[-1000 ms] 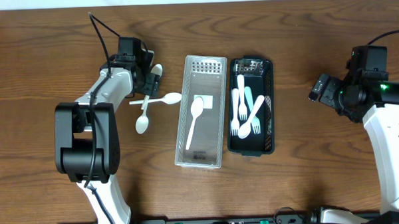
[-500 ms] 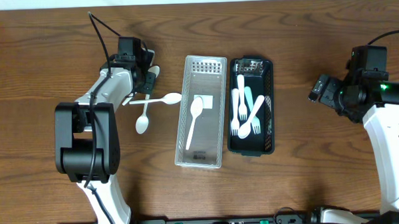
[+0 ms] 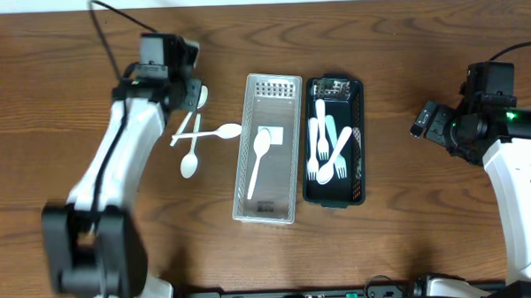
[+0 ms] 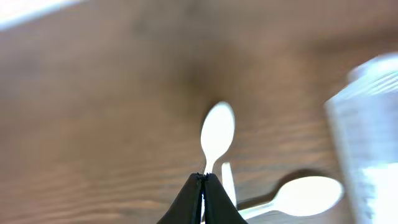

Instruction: Pack container

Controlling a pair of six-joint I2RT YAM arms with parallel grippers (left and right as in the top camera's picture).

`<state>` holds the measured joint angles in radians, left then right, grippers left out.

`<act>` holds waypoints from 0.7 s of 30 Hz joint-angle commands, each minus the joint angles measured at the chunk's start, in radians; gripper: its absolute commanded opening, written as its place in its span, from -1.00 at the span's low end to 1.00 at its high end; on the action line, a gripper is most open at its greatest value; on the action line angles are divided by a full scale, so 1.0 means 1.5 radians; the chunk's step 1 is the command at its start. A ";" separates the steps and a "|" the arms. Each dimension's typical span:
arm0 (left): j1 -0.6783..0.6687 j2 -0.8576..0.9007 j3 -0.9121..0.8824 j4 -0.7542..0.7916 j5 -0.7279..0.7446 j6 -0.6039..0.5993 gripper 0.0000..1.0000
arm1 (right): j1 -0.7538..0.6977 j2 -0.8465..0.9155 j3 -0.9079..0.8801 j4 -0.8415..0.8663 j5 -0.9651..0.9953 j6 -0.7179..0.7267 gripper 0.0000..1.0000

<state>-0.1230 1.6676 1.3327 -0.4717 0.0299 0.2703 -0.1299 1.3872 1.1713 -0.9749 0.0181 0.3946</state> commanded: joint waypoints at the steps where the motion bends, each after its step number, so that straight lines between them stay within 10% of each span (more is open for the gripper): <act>1: -0.009 -0.028 0.002 -0.013 0.003 0.004 -0.85 | -0.002 0.001 -0.001 0.004 0.000 0.009 0.98; 10: 0.019 0.146 -0.009 -0.009 0.003 0.006 -0.19 | -0.001 0.000 -0.001 0.001 0.001 0.008 0.99; 21: 0.023 0.232 -0.009 0.014 0.002 0.007 -0.06 | -0.001 0.001 -0.001 -0.003 0.001 0.008 0.98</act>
<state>-0.0944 2.0106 1.3132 -0.4557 0.0303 0.2703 -0.1299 1.3872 1.1713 -0.9771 0.0181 0.3943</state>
